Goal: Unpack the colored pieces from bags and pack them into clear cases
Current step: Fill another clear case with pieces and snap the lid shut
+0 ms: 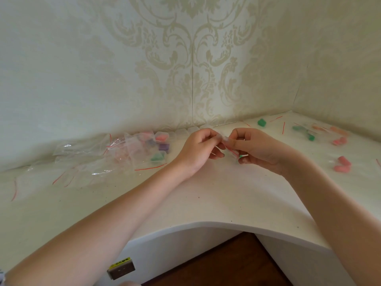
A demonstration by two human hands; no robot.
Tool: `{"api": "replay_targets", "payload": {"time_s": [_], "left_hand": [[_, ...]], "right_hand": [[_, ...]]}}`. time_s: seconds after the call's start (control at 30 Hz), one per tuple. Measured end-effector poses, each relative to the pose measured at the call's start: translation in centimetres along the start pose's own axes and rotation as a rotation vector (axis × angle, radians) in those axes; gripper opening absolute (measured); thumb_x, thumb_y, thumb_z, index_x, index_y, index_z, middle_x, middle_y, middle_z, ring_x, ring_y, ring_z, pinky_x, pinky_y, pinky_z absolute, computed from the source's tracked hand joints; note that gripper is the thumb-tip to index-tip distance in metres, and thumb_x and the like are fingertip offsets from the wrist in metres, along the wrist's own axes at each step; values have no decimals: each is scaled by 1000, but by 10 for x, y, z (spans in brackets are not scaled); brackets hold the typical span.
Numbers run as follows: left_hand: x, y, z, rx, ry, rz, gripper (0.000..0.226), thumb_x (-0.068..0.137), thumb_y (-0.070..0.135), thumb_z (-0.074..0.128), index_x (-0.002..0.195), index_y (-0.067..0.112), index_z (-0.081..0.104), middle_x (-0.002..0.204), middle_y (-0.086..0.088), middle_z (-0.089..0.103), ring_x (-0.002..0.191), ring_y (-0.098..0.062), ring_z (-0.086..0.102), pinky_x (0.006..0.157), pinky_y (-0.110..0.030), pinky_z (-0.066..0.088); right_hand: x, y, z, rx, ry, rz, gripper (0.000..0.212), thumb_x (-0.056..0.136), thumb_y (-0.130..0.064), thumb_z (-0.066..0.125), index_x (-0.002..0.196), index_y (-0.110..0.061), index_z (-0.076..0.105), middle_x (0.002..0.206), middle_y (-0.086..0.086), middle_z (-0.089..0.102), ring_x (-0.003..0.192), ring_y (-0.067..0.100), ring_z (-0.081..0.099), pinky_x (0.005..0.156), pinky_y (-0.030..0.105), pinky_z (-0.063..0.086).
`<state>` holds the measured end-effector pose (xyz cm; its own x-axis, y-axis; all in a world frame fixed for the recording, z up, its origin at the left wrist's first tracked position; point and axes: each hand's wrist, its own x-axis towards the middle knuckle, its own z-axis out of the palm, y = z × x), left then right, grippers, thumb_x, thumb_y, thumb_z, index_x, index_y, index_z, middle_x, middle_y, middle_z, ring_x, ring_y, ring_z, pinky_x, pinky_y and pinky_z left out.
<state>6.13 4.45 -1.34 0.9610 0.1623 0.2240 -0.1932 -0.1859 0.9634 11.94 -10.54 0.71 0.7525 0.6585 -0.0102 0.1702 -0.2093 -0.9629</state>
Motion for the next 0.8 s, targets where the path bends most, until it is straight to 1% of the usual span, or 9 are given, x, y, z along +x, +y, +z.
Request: {"api": "replay_targets", "payload": {"time_s": [0.07, 0.13, 0.27, 0.33, 0.4, 0.5, 0.6, 0.7, 0.8], "left_hand": [[1, -2, 1, 14, 11, 16, 20, 98, 9, 46, 83, 9, 59, 73, -2, 63, 55, -8, 61, 63, -24, 52], [2, -5, 1, 33, 26, 42, 19, 97, 7, 46, 83, 9, 58, 73, -3, 62, 56, -8, 61, 62, -24, 53], [3, -9, 1, 106, 96, 106, 18, 94, 6, 48, 79, 11, 56, 75, -6, 63, 58, -10, 59, 59, -24, 51], [2, -8, 2, 76, 118, 118, 16, 95, 11, 51, 79, 11, 54, 74, -6, 61, 58, -12, 59, 58, -25, 49], [1, -7, 2, 34, 84, 121, 17, 94, 22, 57, 83, 11, 51, 73, -7, 60, 61, -15, 60, 58, -27, 50], [-1, -6, 2, -42, 47, 75, 22, 88, 25, 65, 87, 9, 49, 74, -12, 61, 64, -18, 63, 58, -27, 53], [2, -6, -1, -190, 94, -21, 17, 86, 23, 69, 81, 11, 57, 77, -8, 64, 71, -14, 63, 61, -26, 54], [4, -8, -4, -315, 117, -108, 19, 86, 23, 68, 72, 12, 62, 73, -1, 66, 71, -9, 64, 60, -23, 52], [5, -8, -4, -264, 143, -56, 20, 89, 21, 64, 72, 11, 61, 71, -1, 65, 67, -7, 64, 59, -22, 53]], "right_hand": [[1, 1, 1, 16, 9, 16, 22, 89, -29, 63, 78, -14, 53, 60, -3, 51, 52, 7, 46, 51, 20, 38], [2, 1, 3, 9, 20, 9, 20, 92, -29, 61, 84, -12, 53, 61, -3, 54, 53, 8, 48, 52, 21, 39], [2, 2, 14, -220, 59, -48, 24, 96, -29, 54, 81, -10, 52, 68, 3, 63, 59, 15, 57, 54, 21, 45], [2, 4, 19, -290, 110, -108, 25, 96, -28, 51, 79, -10, 52, 67, 4, 64, 56, 14, 56, 54, 21, 45], [1, 5, 23, -378, 173, -192, 22, 96, -23, 51, 78, -11, 55, 63, -1, 63, 51, 7, 54, 52, 17, 44], [1, 7, 24, -420, 249, -278, 20, 90, -7, 52, 73, -17, 57, 59, -4, 61, 45, 2, 50, 48, 13, 41], [3, 9, 22, -464, 320, -327, 17, 90, -15, 60, 72, -18, 59, 59, 1, 62, 45, 4, 48, 48, 15, 38], [5, 11, 22, -548, 330, -360, 16, 89, -23, 63, 76, -15, 60, 61, 6, 61, 49, 2, 51, 51, 16, 36], [6, 13, 25, -530, 332, -391, 18, 93, -21, 57, 77, -13, 55, 64, 6, 61, 51, 9, 49, 51, 19, 37]]}}
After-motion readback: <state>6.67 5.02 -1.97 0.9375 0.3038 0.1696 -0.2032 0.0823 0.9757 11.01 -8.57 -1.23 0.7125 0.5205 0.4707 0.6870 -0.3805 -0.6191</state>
